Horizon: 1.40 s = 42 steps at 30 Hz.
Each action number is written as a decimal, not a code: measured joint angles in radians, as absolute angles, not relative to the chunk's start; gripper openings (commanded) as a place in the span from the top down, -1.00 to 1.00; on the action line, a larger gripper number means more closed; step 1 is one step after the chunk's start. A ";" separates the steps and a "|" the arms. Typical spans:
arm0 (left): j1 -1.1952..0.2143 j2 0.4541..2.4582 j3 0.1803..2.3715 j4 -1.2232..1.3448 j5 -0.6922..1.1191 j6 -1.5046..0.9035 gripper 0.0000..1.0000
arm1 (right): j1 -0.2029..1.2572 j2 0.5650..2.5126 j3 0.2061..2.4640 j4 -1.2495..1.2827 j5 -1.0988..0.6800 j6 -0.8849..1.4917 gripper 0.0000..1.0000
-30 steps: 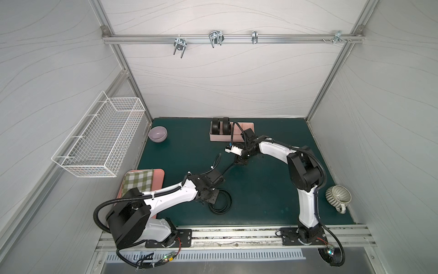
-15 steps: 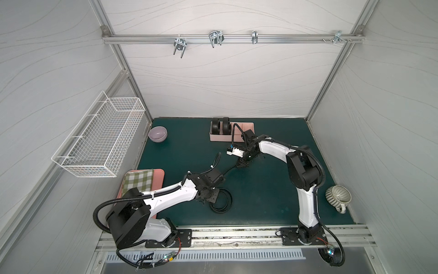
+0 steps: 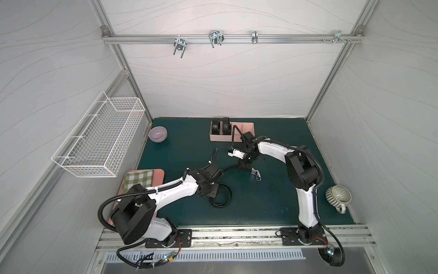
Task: Place the belts into the storage roll
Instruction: Roll the belt at the center of the board.
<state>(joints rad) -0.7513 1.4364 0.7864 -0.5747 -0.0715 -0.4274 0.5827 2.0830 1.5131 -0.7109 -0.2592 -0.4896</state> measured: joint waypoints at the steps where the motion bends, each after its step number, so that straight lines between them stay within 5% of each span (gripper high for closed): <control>1: -0.751 1.462 0.805 -0.573 -0.072 -0.424 1.00 | 0.582 2.072 1.500 -0.717 -0.246 -0.443 1.00; 18: -0.744 1.739 1.066 -0.562 -0.154 -0.332 0.90 | 0.510 1.695 0.984 -0.601 -0.213 0.286 1.00; 42: -0.752 1.754 1.057 -0.468 -0.137 -0.310 0.78 | 0.325 1.648 0.921 -0.583 -0.287 0.326 1.00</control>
<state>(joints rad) -0.7517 1.7542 1.0569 -0.4679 -0.1368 -0.3099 0.3252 1.6482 0.9211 -0.5835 -0.2867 0.3260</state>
